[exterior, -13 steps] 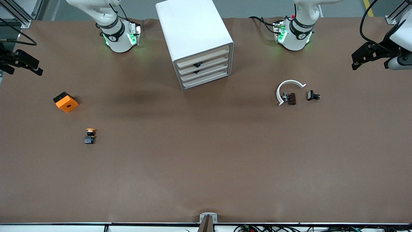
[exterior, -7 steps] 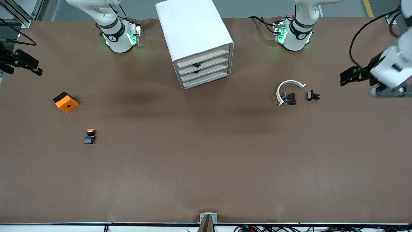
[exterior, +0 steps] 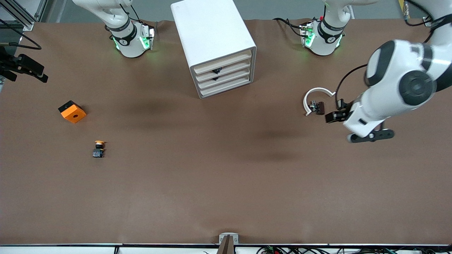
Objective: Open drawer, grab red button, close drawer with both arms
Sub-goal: 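Move the left gripper toward the white cabinet's drawer handle, then grasp the drawer handle with the left gripper, then pull the drawer open with the left gripper while the right gripper approaches, then withdraw the left gripper while the right gripper reaches into the drawer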
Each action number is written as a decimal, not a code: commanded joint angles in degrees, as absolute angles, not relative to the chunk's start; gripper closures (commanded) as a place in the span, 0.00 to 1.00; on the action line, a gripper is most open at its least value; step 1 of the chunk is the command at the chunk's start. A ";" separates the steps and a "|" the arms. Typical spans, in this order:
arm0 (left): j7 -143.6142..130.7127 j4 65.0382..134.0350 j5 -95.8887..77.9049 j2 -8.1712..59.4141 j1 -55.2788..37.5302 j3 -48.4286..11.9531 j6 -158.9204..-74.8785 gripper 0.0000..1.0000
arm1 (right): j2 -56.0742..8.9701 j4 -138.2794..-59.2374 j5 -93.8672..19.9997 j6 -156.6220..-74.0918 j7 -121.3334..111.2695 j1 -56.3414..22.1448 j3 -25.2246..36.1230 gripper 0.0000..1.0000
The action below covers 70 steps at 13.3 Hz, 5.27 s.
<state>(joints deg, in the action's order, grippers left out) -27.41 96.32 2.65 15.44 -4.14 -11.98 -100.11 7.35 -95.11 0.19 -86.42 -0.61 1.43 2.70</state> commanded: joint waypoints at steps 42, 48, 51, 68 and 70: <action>-136.76 84.38 -46.23 48.07 -32.61 -12.39 -81.39 0.79 | -5.45 -89.91 0.09 -86.49 1.23 1.76 2.90 0.00; -137.02 83.76 -46.05 48.52 -31.64 -10.29 -82.09 1.00 | -5.45 -89.91 -2.37 -87.89 11.40 -2.18 2.64 0.00; -137.37 82.54 -46.67 48.52 -30.24 -8.97 -84.71 1.00 | -5.45 -89.91 -4.04 -88.07 23.16 -7.89 2.64 0.00; -136.23 74.28 -46.76 47.64 -23.12 -6.60 -91.93 0.00 | -12.91 -90.00 -4.05 -101.42 70.74 -39.36 2.73 0.00; -135.79 71.55 -46.24 47.55 -23.20 -4.58 -91.85 0.00 | -14.23 -90.00 -2.12 -103.18 74.69 -41.74 2.72 0.00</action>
